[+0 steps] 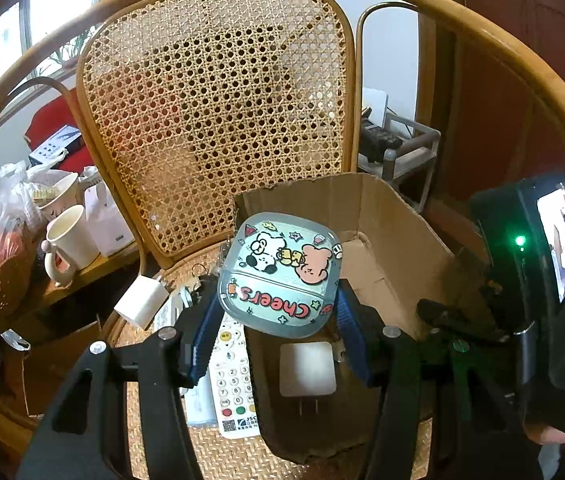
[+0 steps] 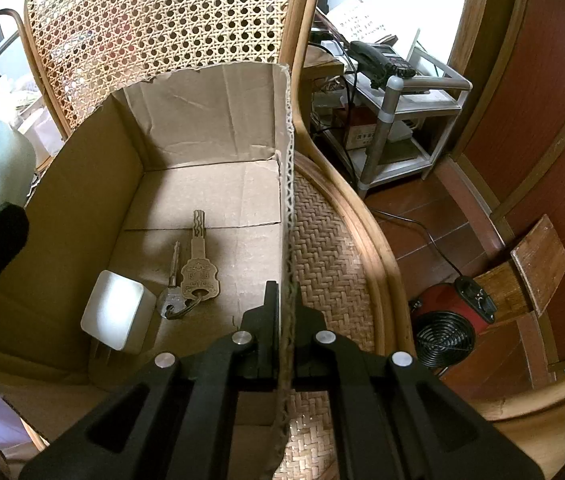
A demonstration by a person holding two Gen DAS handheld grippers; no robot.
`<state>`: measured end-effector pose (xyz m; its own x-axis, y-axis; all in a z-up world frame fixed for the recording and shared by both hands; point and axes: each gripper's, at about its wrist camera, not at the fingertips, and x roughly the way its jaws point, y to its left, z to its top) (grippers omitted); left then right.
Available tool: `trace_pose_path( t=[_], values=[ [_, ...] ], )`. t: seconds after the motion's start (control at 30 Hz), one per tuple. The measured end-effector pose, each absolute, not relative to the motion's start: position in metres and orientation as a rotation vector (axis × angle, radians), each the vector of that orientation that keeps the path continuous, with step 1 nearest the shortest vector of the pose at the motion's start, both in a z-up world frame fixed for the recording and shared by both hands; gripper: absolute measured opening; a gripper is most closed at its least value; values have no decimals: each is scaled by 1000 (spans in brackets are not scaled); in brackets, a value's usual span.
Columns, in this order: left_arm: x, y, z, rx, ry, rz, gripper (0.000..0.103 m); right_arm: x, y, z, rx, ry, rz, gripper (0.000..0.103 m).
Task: Organize rigid objects
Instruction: 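Carry the green case into the box and open the left tool, then withdraw the left tool back toward the remotes on the chair seat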
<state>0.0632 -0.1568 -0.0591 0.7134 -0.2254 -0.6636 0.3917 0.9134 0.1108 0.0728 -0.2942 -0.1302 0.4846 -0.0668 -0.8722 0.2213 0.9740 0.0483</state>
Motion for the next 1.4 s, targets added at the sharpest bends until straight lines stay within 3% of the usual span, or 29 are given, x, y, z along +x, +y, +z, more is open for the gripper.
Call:
trace_pose_path(
  t=[0.73, 0.77, 0.9, 1.07, 1.13, 1.4],
  values=[
    [66, -152, -57, 231, 715, -363, 56, 75, -294, -129, 167, 1049, -183, 5],
    [65, -152, -55, 231, 697, -359, 57, 74, -293, -129, 165, 1049, -184, 5],
    [65, -147, -49, 235, 666, -320, 79, 73, -293, -130, 163, 1050, -177, 5],
    [77, -129, -47, 191, 671, -261, 87, 73, -293, -129, 159, 1047, -182, 5],
    [83, -120, -45, 167, 667, -249, 95, 73, -292, -130, 159, 1045, -182, 5],
    [113, -85, -52, 141, 694, -173, 100, 73, -292, -130, 149, 1044, -184, 5]
  ],
)
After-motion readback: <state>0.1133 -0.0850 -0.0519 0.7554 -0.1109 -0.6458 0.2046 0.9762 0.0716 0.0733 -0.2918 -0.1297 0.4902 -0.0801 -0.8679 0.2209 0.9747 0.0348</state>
